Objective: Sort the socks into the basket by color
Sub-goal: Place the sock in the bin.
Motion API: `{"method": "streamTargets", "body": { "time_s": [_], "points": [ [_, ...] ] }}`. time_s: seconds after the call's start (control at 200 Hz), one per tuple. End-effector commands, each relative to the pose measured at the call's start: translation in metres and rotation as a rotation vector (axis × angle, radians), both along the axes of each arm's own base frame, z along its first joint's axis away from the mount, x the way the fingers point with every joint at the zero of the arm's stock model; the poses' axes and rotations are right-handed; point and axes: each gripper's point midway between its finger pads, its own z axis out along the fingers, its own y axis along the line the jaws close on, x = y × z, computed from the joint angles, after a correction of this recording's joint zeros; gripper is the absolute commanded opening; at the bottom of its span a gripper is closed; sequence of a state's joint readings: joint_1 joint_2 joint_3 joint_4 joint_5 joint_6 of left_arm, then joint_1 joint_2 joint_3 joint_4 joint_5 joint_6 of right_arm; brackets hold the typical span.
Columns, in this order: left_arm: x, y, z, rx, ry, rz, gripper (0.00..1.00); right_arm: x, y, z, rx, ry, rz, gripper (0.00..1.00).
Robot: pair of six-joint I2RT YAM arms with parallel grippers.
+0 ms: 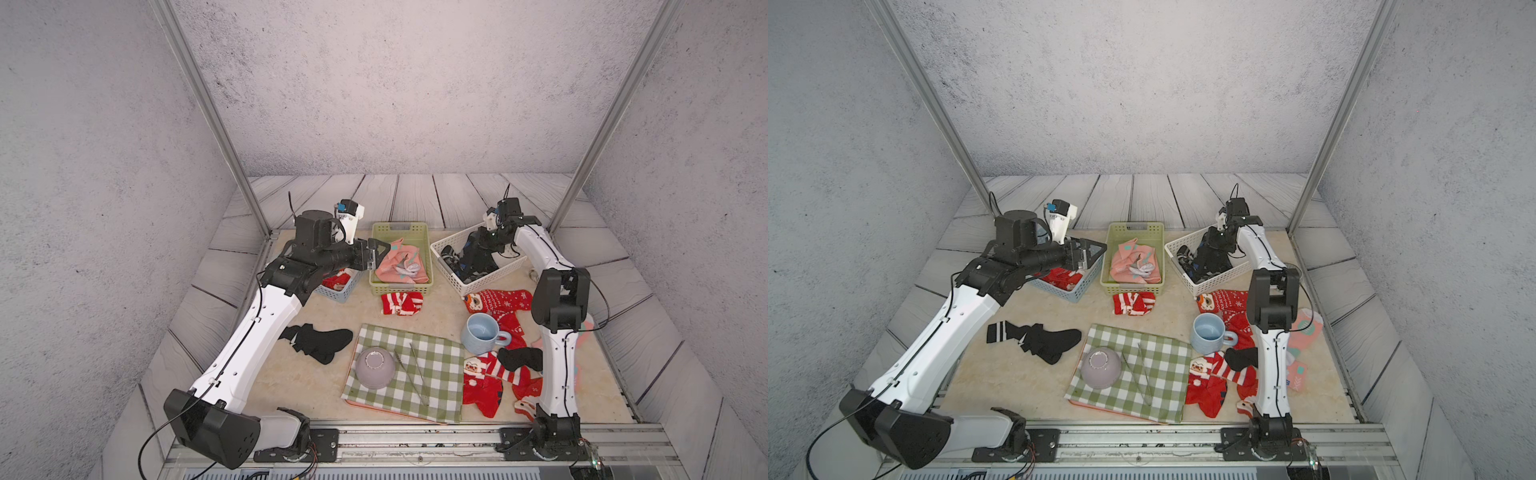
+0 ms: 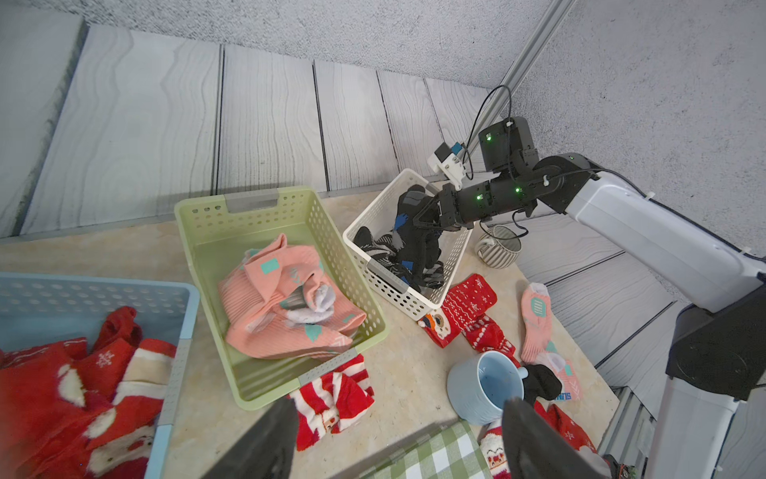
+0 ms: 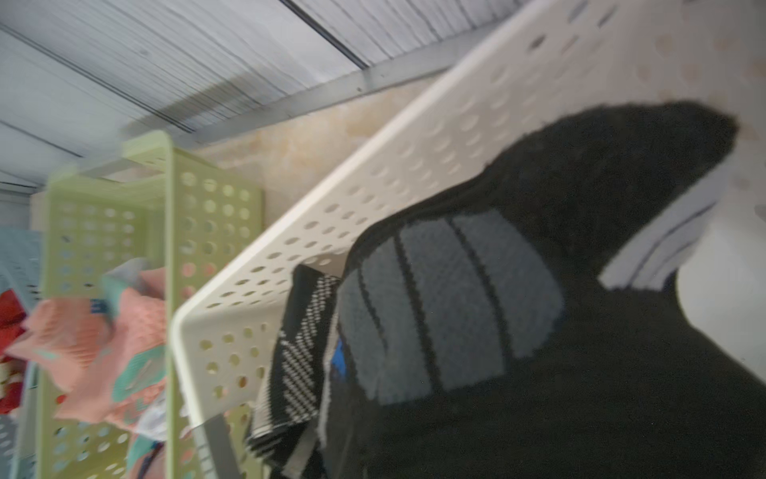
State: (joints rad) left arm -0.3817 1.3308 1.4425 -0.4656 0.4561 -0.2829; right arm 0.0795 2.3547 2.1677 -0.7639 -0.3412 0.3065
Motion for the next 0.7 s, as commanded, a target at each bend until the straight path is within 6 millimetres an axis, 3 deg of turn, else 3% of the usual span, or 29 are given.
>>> {"method": "streamTargets", "body": {
  "time_s": [0.0,0.2,0.38,0.5,0.545,0.58,0.696],
  "points": [
    [0.003,0.001,0.014,0.0,-0.043,-0.004,0.81,-0.004,-0.019,-0.031,-0.091,0.087,-0.064,0.0],
    [0.007,0.001,0.01,0.013,-0.034,0.001,0.82,-0.007,-0.029,-0.066,-0.145,0.163,-0.092,0.0],
    [0.013,0.0,0.008,0.02,-0.026,0.006,0.84,-0.011,-0.03,-0.084,-0.154,0.206,-0.099,0.01],
    [0.015,-0.001,0.009,0.012,-0.029,0.005,0.86,-0.013,-0.029,-0.092,-0.145,0.234,-0.096,0.16],
    [0.015,-0.001,0.009,0.012,-0.029,0.005,0.86,-0.014,-0.028,-0.092,-0.142,0.236,-0.096,0.26],
    [0.016,-0.001,0.008,0.013,-0.025,0.007,0.88,-0.013,-0.028,-0.089,-0.139,0.233,-0.098,0.34],
    [0.017,-0.001,0.007,0.01,-0.016,0.012,0.91,-0.011,-0.027,-0.073,-0.135,0.206,-0.097,0.46]
  ]
}}
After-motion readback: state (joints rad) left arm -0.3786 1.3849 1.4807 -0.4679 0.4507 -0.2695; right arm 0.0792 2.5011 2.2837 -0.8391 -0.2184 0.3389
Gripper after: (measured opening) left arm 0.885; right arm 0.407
